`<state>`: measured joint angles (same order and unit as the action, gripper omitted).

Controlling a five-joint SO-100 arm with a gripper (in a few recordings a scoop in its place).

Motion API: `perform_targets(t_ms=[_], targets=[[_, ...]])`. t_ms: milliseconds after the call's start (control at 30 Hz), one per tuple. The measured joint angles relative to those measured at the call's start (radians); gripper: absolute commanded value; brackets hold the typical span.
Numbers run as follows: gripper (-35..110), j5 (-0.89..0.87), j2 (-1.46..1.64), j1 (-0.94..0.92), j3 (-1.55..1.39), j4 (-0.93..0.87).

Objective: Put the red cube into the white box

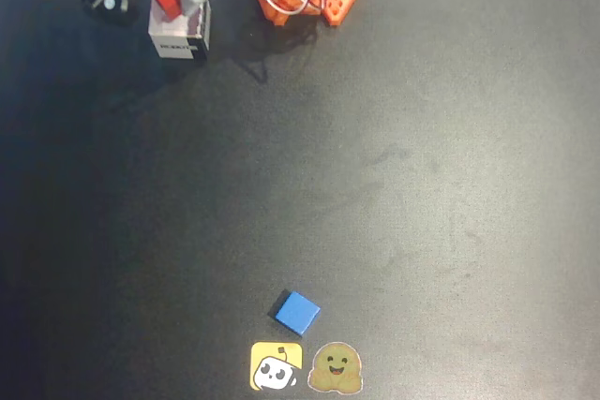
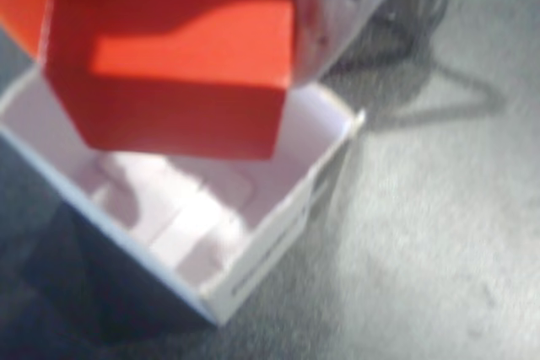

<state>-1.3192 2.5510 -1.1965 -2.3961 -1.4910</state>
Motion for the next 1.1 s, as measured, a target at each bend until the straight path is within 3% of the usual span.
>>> perform_targets(t_ms=[600, 1100], targets=[[8, 0.0, 0.078, -0.005, -0.041, 0.003], [16, 0.017, 0.337, 0.009, -0.135, -0.012]])
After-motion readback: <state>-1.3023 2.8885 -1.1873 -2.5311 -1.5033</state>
